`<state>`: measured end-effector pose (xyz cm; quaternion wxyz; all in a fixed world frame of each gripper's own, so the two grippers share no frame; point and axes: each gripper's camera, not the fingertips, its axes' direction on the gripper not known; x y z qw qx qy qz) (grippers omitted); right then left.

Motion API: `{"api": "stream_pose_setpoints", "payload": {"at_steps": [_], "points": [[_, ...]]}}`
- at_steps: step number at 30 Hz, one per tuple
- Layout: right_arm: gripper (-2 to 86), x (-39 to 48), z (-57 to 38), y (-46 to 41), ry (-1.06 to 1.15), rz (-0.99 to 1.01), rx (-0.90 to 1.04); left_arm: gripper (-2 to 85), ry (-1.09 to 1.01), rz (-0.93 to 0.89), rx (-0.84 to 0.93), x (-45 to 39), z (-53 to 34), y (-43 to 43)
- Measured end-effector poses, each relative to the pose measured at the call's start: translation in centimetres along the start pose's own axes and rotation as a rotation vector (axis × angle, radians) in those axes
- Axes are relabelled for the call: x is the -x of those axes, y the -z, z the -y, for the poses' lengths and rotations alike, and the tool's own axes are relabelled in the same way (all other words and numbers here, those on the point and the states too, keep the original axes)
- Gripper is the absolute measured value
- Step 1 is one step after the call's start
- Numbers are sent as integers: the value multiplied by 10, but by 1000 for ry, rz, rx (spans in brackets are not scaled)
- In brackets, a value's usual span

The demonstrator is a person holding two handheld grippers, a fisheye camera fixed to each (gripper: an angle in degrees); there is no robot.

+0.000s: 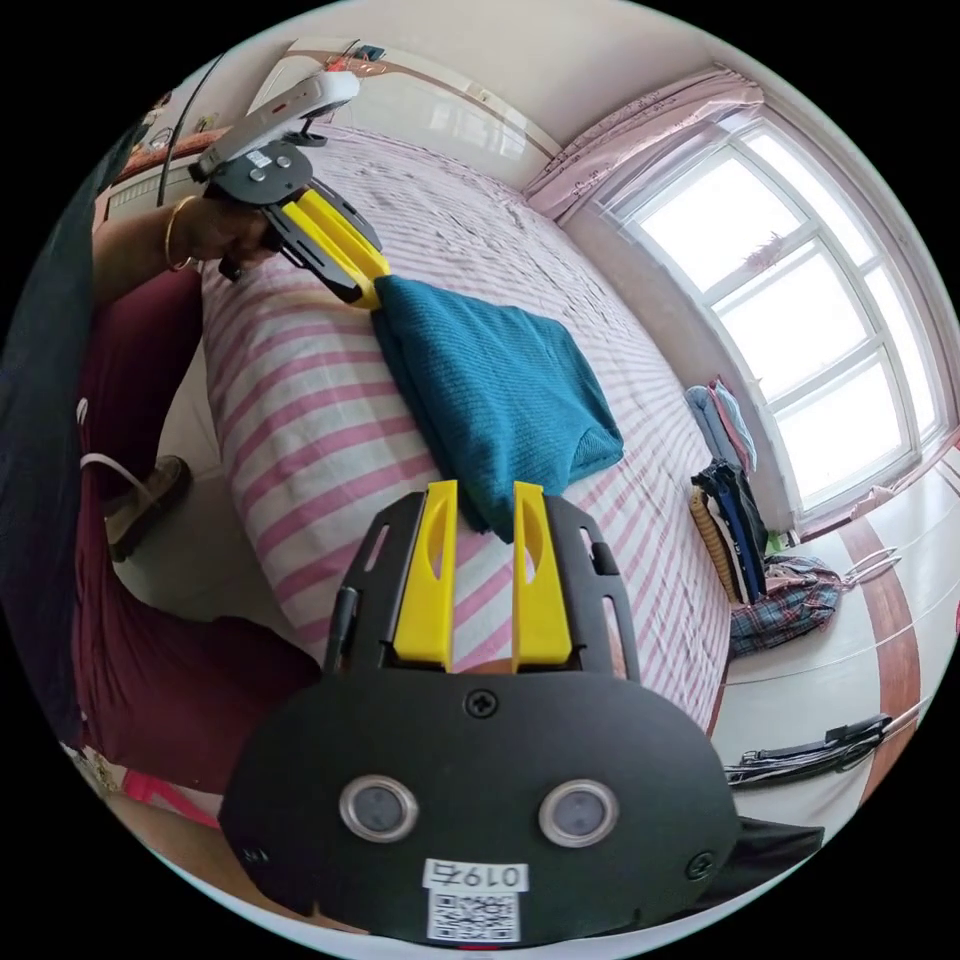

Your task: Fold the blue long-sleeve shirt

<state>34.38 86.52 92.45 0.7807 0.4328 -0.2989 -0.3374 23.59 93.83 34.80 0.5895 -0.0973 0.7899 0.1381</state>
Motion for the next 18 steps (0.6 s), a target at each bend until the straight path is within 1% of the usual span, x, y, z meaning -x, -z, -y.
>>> {"api": "stream_pose_setpoints", "payload": {"at_steps": [4, 8, 13, 15, 18], "points": [[34, -9, 0, -8, 10, -23, 38, 17, 26, -27, -12, 2, -6, 2], [14, -28, -7, -7, -20, 31, 42, 9, 51, -50, -7, 5, -11, 6], [17, -43, -20, -11, -38, 77, 38, 8, 158, -165, 40, 18, -23, 5], [28, -47, -23, -11, -34, 78, 38, 9, 223, -262, 64, 26, -28, 4], [54, -57, -32, -5, -27, 73, 20, 8, 230, -312, 44, 28, -37, 12]]}}
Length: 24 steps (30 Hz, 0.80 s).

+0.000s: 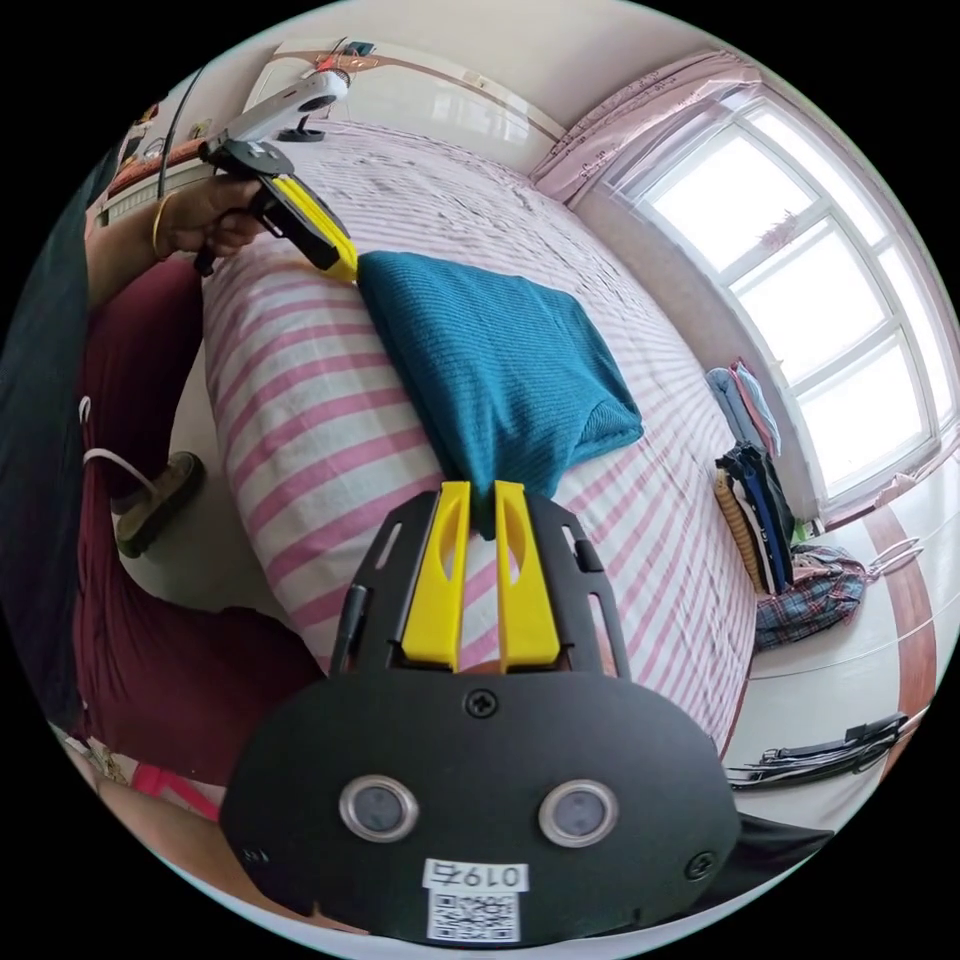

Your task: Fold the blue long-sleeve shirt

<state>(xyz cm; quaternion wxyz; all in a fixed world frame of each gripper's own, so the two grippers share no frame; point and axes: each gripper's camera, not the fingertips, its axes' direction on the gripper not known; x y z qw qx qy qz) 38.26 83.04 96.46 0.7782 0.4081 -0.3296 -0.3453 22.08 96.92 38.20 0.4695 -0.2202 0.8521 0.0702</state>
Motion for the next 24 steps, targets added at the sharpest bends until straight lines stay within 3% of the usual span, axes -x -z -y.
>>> {"api": "stream_pose_setpoints", "payload": {"at_steps": [4, 10, 19, 24], "points": [[77, -19, -18, 23, -6, 19, -61, 8, -40, 36, -24, -11, -14, 19], [46, -60, -35, 54, -162, 78, -295, 7, -90, 70, -236, -39, -5, 59], [29, -107, -63, 31, -249, 39, -159, 8, -243, 136, -113, -94, 14, 46], [21, -149, -92, 85, -453, -95, -568, 9, -163, 186, -485, -106, -5, 113]]}}
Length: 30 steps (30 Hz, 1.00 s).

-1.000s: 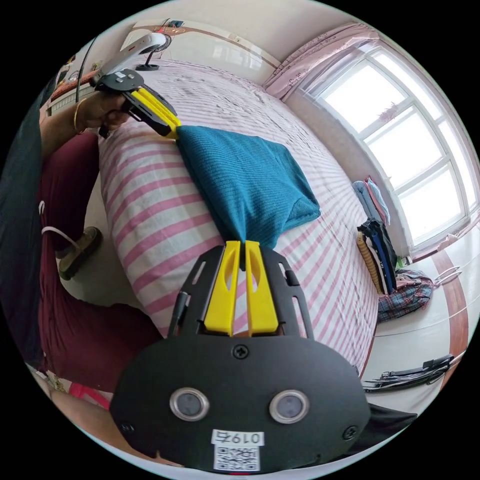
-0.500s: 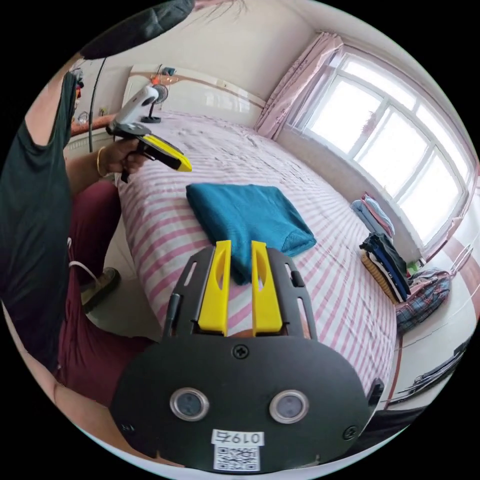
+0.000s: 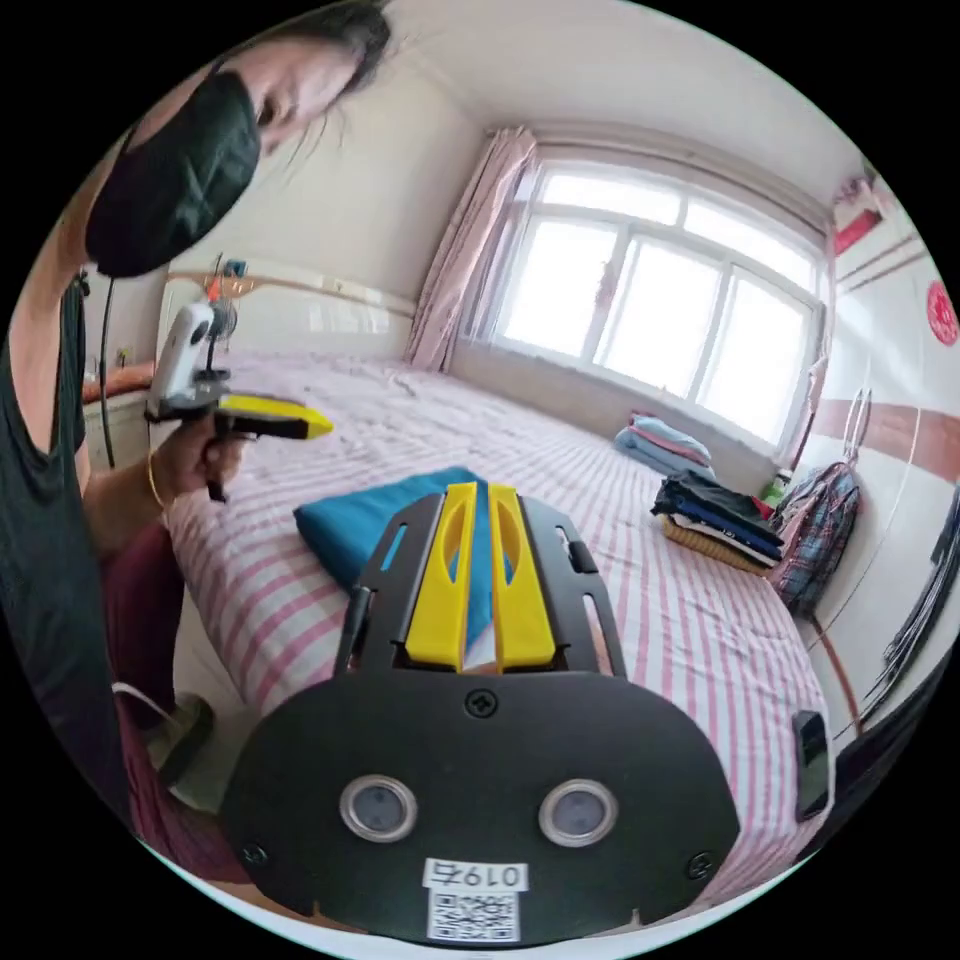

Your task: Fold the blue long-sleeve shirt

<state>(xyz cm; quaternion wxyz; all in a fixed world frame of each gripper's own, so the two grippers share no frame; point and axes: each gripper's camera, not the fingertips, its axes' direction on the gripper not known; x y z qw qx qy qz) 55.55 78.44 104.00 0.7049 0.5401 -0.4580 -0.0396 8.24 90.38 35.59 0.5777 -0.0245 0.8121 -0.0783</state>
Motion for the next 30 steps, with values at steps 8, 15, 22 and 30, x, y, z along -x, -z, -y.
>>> {"api": "stream_pose_setpoints", "payload": {"at_steps": [8, 15, 22, 30], "points": [[-5, -29, 9, -53, -344, -18, 76, 11, 163, 258, 144, -4, 6, -12], [-7, -58, 59, -87, -381, -240, 480, 9, 235, 280, 385, -16, 43, -27], [-9, -116, 95, -69, -418, -219, 749, 6, 381, 191, 599, -14, 104, 5], [-7, -180, 195, -16, -418, -119, 950, 6, 443, 100, 845, -78, 267, 135]]}}
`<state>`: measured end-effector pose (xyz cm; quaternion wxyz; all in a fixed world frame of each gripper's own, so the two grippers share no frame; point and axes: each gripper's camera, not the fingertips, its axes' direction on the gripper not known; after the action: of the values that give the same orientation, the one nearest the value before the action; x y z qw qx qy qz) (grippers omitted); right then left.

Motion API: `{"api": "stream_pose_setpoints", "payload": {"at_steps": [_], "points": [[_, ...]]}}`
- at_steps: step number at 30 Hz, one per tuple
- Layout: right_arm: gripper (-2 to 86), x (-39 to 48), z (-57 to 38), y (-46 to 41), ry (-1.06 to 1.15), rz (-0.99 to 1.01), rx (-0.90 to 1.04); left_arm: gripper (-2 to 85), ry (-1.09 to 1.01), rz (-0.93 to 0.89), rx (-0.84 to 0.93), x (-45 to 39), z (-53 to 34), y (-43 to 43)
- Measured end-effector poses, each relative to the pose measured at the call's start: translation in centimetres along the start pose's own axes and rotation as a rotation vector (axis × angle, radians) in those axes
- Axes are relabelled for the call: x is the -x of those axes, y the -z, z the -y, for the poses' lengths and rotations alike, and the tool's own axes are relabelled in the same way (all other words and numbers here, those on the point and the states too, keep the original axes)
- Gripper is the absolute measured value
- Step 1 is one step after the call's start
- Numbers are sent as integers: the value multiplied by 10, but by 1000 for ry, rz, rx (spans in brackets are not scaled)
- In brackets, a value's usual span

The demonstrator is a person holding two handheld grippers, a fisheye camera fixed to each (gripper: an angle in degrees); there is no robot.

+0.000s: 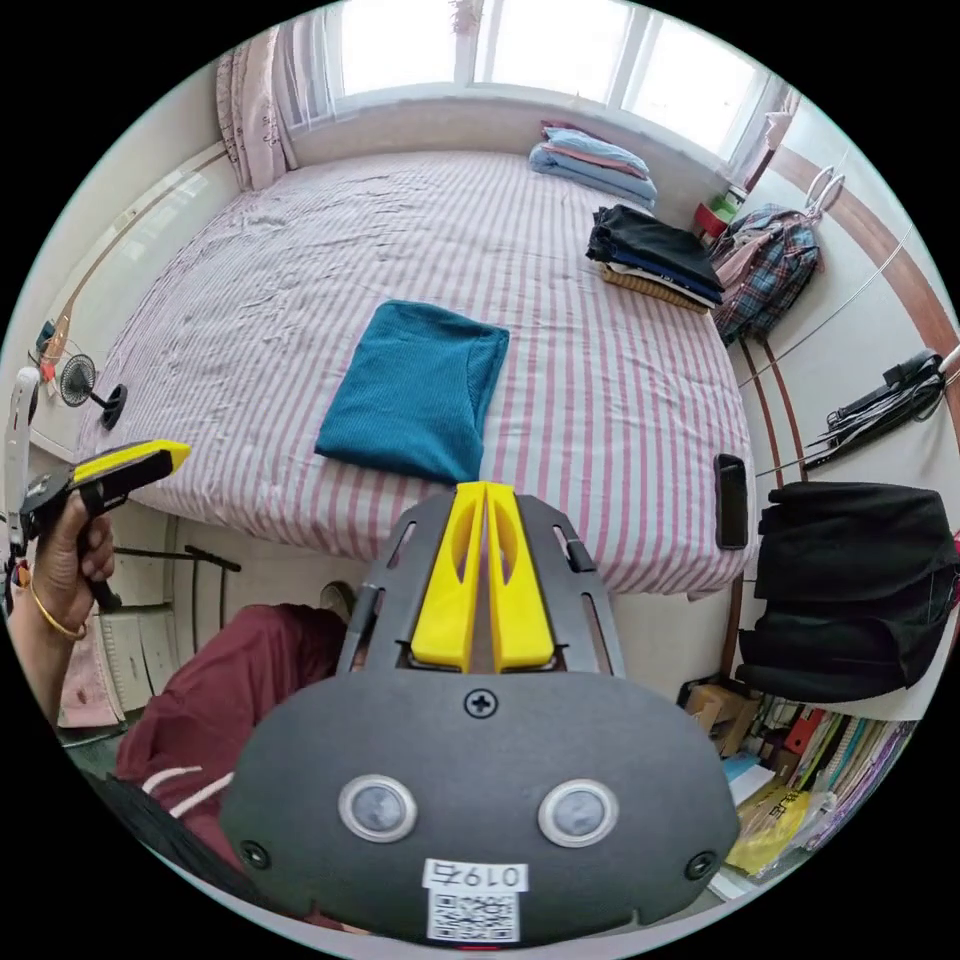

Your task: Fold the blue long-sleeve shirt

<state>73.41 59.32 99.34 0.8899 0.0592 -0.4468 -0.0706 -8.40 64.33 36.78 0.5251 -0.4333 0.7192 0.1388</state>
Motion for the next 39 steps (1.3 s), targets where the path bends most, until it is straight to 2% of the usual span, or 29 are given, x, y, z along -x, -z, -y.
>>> {"api": "stream_pose_setpoints", "payload": {"at_steps": [3, 8, 17, 24, 33, 36, 39], "points": [[-7, -20, 9, 33, -25, 63, 40, 6, 54, 83, 80, -25, 5, 46], [-6, -40, 13, 56, 36, 106, 50, 6, 160, 15, 55, -50, 9, 92], [20, -67, 22, 60, 70, 167, 40, 7, 88, 54, 35, -105, 25, 139], [48, -51, 27, 53, 93, 136, 49, 7, 110, 35, 34, -87, 77, 172], [27, -5, 45, 13, 28, 122, 125, 6, 8, -9, 98, -26, 186, 180], [37, 15, 53, -1, -31, 137, 132, 6, -23, -56, 142, 12, 235, 177], [69, 28, 56, -25, -171, 233, 168, 7, -68, -102, 181, 51, 287, 170]]}}
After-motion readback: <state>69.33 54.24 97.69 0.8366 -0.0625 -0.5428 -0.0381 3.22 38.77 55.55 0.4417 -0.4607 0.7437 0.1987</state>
